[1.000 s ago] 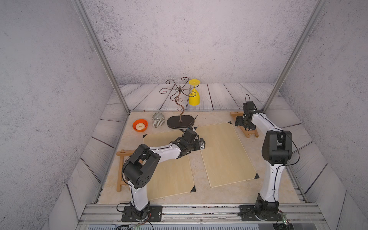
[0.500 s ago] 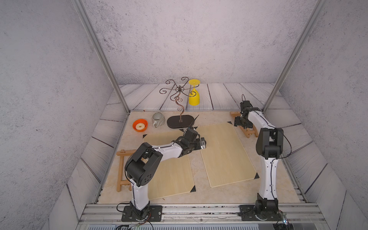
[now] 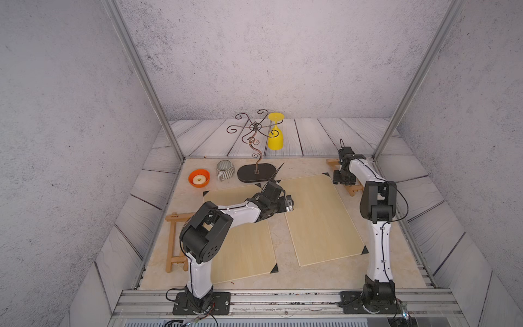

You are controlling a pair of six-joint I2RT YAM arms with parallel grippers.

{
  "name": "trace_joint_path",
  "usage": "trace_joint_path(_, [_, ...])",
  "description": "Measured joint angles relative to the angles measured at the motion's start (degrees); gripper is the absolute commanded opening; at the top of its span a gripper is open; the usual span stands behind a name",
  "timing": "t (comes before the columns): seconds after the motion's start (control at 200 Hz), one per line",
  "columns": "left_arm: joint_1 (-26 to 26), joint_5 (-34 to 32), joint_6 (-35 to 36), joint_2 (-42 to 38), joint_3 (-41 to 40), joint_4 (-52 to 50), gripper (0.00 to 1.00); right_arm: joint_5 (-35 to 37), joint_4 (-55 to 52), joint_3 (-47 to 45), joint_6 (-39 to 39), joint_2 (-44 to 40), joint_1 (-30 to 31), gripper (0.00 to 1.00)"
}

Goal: Assemble the easel
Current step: Pick up the easel from the corner of the board.

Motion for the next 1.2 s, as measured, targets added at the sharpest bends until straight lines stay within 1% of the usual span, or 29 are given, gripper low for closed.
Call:
trace_joint_path(0.075, [0.00, 0.00, 0.13, 0.02, 0.00, -0.24, 0.97, -0.04, 0.02, -0.02, -0.20, -0.02, -0.09, 0.46])
trace_joint_path(0.15, [0.00, 0.00, 0.20, 0.04, 0.13, -0.46, 0.97, -0.13, 0.11, -0.17, -0.31, -0.02, -0.11, 0.43])
trace_joint_path(0.19, [0.00, 0.00, 0.24, 0.04, 0.22, -0.48, 0.97, -0.26, 0.26, -0.42, -0.31, -0.02, -0.11, 0.38])
trace_joint_path(0.295, [0.00, 0.02, 0.59, 0.04, 0.28, -0.44, 0.97, -0.94, 1.22, -1.29, -0.70, -0.17, -0.11, 0.29])
trace_joint_path(0.636, [0.00, 0.00, 1.05, 0.04, 0.35, -0.44, 0.97, -2.32, 5.66, -7.91, -0.24, -3.72, -0.13, 0.06])
trace_joint_path(0.746, [0.00, -0.13, 1.46, -0.11, 0.35, -0.46, 0.97, -3.63, 6.25, -10.36, 0.26, -5.38, -0.15, 0.05])
trace_joint_path(0.856, [0.00, -0.48, 2.19, -1.05, 0.35, -0.72, 0.97, -5.62, 7.23, -15.26, 1.90, -9.16, -0.15, 0.01])
trace_joint_path(0.946, [-0.02, -0.85, 2.73, -2.97, 0.09, -0.72, 0.95, -7.32, 7.43, -20.20, 4.39, -14.23, -0.15, 0.00])
trace_joint_path(1.041, [-0.17, -1.60, 3.76, -6.73, -1.55, 0.13, 0.93, -8.81, 8.09, -25.35, 8.26, -20.59, -0.15, 0.00])
trace_joint_path(1.196, [-1.44, -3.15, 7.21, -12.74, -4.59, 2.05, 0.92, -12.81, 11.58, -32.59, 15.26, -31.41, -0.11, 0.00])
